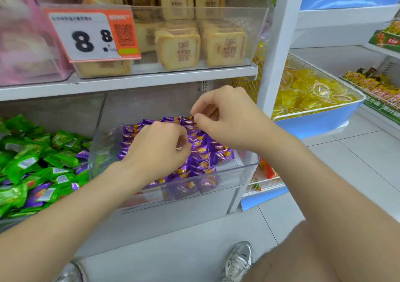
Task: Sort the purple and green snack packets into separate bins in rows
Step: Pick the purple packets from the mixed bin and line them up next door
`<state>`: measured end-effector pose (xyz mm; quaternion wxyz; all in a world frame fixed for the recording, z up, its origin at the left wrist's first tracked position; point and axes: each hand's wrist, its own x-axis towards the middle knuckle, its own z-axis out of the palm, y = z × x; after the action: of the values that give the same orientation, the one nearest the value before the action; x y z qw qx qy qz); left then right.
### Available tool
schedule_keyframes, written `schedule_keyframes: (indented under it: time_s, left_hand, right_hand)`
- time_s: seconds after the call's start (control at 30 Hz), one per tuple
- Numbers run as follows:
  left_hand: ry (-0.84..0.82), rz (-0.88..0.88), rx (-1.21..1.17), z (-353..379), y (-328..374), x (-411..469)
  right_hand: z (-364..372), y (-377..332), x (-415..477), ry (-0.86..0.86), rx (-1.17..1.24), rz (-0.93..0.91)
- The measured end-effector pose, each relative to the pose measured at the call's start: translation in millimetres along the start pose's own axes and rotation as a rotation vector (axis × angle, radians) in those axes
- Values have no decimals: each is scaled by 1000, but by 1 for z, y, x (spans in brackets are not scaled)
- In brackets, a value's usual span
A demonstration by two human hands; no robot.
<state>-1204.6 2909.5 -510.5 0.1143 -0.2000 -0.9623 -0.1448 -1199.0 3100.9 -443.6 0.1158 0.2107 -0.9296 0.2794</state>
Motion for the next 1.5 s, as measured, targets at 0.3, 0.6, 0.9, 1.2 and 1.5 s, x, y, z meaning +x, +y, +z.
schedule_keyframes:
  time_s: [0.3,0.6,0.9,1.2,1.5]
  left_hand:
    - [226,-251,-79,-100,-94,-96]
    - [-425,-696,101,-122,-203,-164]
    - [-585,-383,205,-106,-227,-146]
    - [-342,-350,245,-122,-259,-135]
    - [-224,-307,237,-124,-261,-139]
  right_hand:
    - [72,-119,15,-58,-17,-379]
    - [156,-167,54,-286,-229,-472]
    - [222,-199,74,-614,-519,-315]
    - [239,-205,90,-509,-457,-152]
    - [223,-206,97,-380,-351,-267]
